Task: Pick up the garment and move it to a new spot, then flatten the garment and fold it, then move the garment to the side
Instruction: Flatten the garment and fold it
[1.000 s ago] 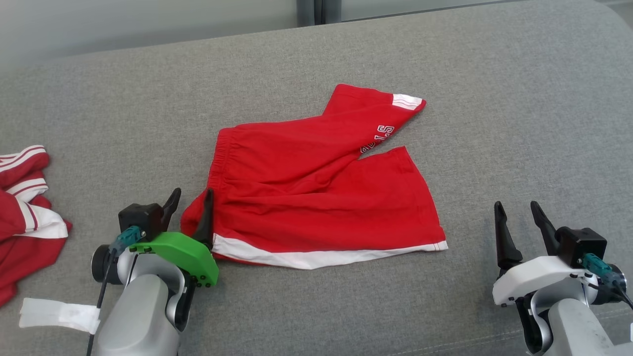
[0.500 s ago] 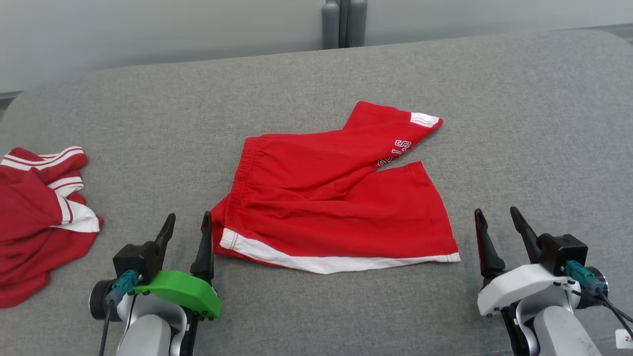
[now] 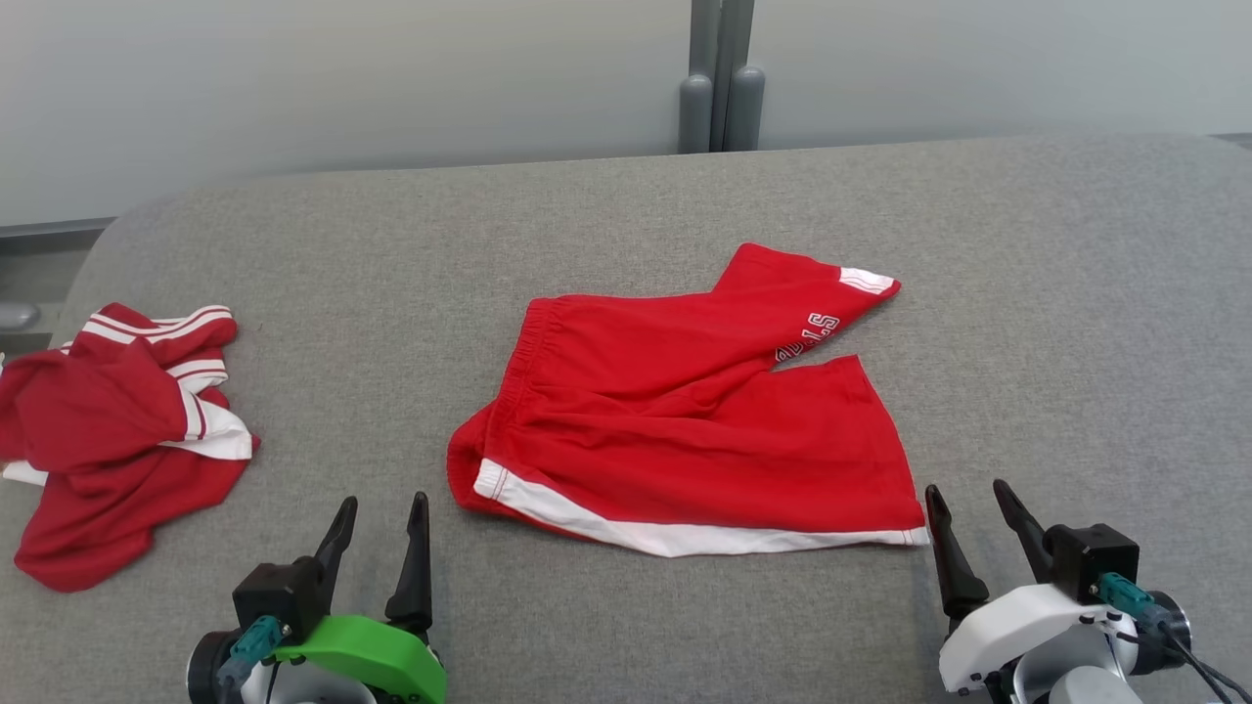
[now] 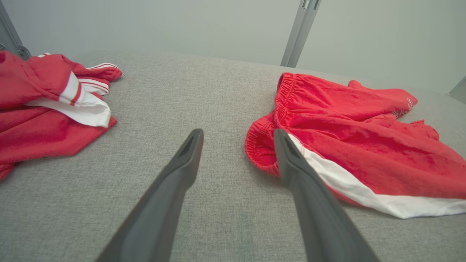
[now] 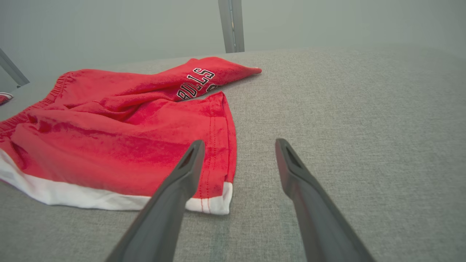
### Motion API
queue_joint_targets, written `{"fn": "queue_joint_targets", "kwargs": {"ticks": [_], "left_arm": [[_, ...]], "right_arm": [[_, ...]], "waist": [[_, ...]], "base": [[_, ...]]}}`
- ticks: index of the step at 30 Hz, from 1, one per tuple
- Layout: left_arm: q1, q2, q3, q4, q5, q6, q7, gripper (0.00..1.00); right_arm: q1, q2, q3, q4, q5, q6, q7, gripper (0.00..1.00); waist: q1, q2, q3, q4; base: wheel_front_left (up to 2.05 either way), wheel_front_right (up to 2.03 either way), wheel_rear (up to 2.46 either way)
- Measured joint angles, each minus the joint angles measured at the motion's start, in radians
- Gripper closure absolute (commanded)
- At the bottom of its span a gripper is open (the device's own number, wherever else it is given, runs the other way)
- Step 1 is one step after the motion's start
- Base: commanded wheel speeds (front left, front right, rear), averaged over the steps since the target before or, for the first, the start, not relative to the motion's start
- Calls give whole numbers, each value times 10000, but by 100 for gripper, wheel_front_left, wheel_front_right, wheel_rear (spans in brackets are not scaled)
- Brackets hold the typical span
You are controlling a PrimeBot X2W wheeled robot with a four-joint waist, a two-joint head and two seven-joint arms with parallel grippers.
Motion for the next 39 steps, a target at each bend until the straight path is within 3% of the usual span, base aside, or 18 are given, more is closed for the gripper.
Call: {"fn": "queue_joint_targets", "kwargs": {"ticks": [15, 36, 38, 39], "left_arm": [[-82, -6, -443, -138, -153, -4, 0, 0], [-138, -6, -637, -174, -148, -17, 0, 0], [-140, -6, -644, -174, -148, -17, 0, 0], [-141, -6, -648, -178, -148, -17, 0, 0]], "right_arm": [[-545, -104, 564, 1386, 930, 0, 0, 0], [-843, -159, 1258, 1987, 1977, 0, 0, 0], [-862, -169, 1306, 1996, 2092, 0, 0, 14], [-870, -173, 1323, 1992, 2144, 0, 0, 33]], "waist": [[0, 0, 428, 557], [0, 0, 575, 687], [0, 0, 584, 693], [0, 0, 588, 694]], "base": [[0, 0, 0], [0, 0, 0], [0, 0, 0], [0, 0, 0]]}}
